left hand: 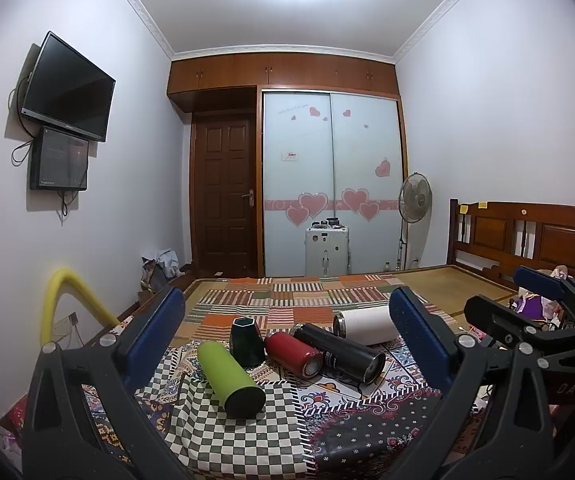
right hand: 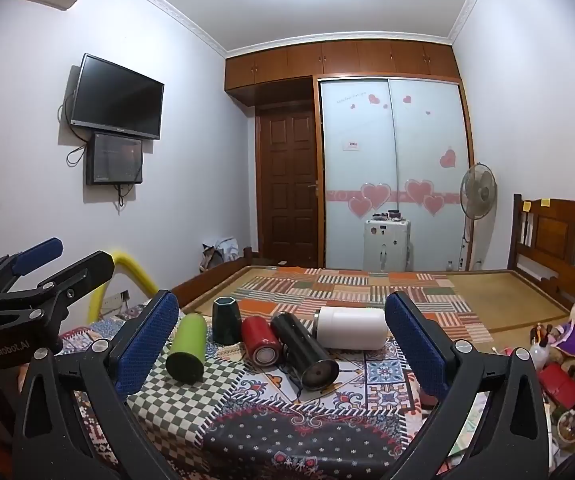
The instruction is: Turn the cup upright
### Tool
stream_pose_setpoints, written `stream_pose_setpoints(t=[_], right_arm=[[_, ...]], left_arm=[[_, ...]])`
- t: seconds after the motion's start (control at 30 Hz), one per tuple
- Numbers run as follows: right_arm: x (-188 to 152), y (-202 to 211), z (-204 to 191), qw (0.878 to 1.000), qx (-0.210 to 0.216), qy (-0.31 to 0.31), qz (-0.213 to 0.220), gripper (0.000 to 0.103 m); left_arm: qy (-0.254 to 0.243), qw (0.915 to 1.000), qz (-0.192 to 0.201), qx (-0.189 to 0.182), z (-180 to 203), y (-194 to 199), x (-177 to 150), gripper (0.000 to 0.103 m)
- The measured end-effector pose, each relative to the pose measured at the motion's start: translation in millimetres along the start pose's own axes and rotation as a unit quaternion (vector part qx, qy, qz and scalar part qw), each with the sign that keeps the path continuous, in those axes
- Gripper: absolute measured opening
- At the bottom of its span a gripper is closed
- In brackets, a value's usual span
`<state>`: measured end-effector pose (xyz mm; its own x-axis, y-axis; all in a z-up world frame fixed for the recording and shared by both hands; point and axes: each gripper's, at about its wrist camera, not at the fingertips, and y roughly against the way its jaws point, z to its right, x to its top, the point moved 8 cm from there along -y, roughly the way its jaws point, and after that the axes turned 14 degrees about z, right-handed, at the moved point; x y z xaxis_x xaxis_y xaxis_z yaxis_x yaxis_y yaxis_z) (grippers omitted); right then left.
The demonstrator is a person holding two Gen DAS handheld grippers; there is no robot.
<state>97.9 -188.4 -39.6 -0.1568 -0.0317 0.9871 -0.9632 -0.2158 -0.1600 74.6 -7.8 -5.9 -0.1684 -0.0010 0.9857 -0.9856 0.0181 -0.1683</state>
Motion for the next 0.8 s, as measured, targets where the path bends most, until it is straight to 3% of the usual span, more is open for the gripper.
stream_pose_setpoints(t=[0.8], right_arm=[[0.9,1.6,-1.0,1.000,0.000,0.000,0.001,0.103]], left_arm=[[-0.001,1.0000,0.000,0.005,-0.7,-0.6,-5.2,0.103]])
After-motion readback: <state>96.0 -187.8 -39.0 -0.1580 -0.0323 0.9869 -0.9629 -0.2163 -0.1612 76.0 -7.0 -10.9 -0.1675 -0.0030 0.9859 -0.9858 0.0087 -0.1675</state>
